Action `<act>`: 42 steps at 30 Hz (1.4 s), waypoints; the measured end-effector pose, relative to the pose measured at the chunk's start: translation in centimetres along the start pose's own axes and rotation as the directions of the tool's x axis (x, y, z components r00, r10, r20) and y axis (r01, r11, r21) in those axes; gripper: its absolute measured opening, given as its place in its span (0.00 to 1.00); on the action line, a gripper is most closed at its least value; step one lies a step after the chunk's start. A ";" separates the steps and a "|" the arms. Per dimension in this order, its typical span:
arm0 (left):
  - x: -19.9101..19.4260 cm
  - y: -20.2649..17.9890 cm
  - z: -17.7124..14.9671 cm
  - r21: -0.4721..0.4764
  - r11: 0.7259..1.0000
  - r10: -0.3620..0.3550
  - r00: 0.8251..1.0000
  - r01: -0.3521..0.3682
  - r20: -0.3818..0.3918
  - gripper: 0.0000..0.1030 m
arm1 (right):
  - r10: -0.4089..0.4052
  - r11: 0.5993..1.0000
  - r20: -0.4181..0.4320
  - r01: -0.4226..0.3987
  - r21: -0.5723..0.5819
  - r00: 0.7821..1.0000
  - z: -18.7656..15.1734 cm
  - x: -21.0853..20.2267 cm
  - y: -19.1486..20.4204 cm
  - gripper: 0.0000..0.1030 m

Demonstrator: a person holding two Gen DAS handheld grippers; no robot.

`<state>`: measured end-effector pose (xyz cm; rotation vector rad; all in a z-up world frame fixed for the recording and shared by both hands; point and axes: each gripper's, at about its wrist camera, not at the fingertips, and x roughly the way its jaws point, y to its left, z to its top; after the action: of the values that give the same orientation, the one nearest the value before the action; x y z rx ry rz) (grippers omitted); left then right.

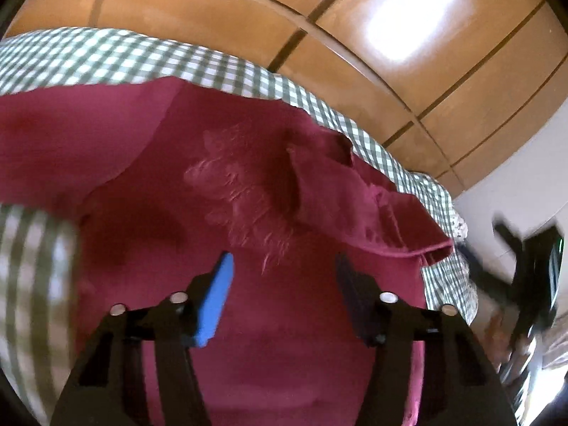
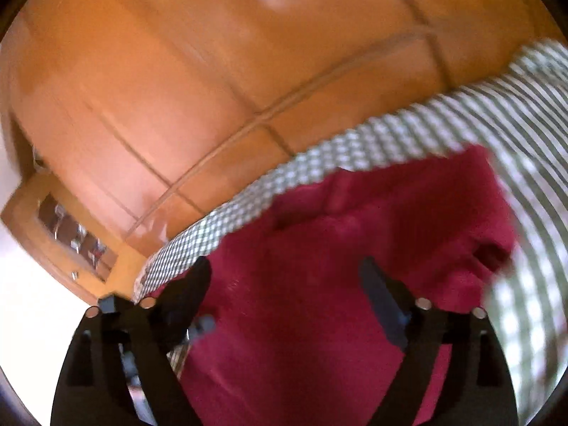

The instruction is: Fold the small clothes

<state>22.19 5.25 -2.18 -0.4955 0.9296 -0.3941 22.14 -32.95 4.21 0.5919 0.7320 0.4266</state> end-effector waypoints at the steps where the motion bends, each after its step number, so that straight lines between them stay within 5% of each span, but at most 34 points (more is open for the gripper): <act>1: 0.5 -0.4 0.3 0.007 1.000 -0.006 1.000 0.006 -0.002 0.55 | -0.003 1.000 0.004 0.003 0.022 1.000 -0.1 -0.7 -1.1 0.89; 8: 6.9 -3.5 3.3 0.028 0.999 -0.026 0.997 0.028 -0.069 0.51 | 0.062 0.969 0.075 -0.078 0.235 0.995 -0.3 -3.2 -7.0 0.96; 9: 7.7 -3.8 3.7 0.035 0.999 -0.019 0.997 0.022 -0.076 0.39 | 0.075 0.964 0.082 -0.093 0.251 0.994 -0.1 -3.4 -7.2 0.97; 10: 8.5 -4.4 4.1 0.050 0.999 -0.013 0.996 0.017 -0.089 0.15 | 0.100 0.950 0.097 -0.124 0.285 0.990 0.3 -2.9 -7.8 0.97; 12: 8.6 -4.6 4.9 0.052 0.999 0.010 0.997 -0.007 -0.071 0.01 | 0.130 0.922 0.120 -0.164 0.351 0.984 1.0 -1.9 -9.0 0.98; 17: 3.7 -3.7 6.3 0.028 0.999 -0.020 0.996 0.018 0.083 0.01 | 0.163 0.872 0.153 -0.215 0.439 0.975 1.4 -0.2 -10.4 0.98; 21: 1.0 -1.0 5.7 0.026 0.997 0.072 0.990 -0.076 0.125 0.01 | 0.167 0.867 0.147 -0.216 0.450 0.975 1.2 1.2 -11.0 0.98; 27: 1.9 3.3 3.8 -0.007 0.988 0.155 0.987 -0.155 0.051 0.01 | 0.098 0.918 0.031 -0.103 0.383 0.995 -0.4 0.8 -10.0 0.98; 34: 1.6 1.9 3.7 0.026 0.987 0.153 0.983 -0.156 0.101 0.01 | -0.058 0.998 0.026 0.057 0.037 0.998 1.2 -0.9 -2.4 0.98; 38: 0.3 1.9 4.2 0.041 0.984 0.167 0.977 -0.174 0.136 0.01 | -0.236 0.965 0.017 0.236 -0.116 0.972 2.0 3.2 -0.6 0.93; 42: 0.3 2.5 4.5 0.045 0.972 0.222 0.964 -0.231 0.144 0.01 | -0.408 0.905 -0.117 0.383 -0.188 0.906 0.4 8.8 -3.4 0.80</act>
<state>26.31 8.23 -1.54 -0.3512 0.8264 -0.1772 28.87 -30.85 -2.04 0.2467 0.9338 0.1494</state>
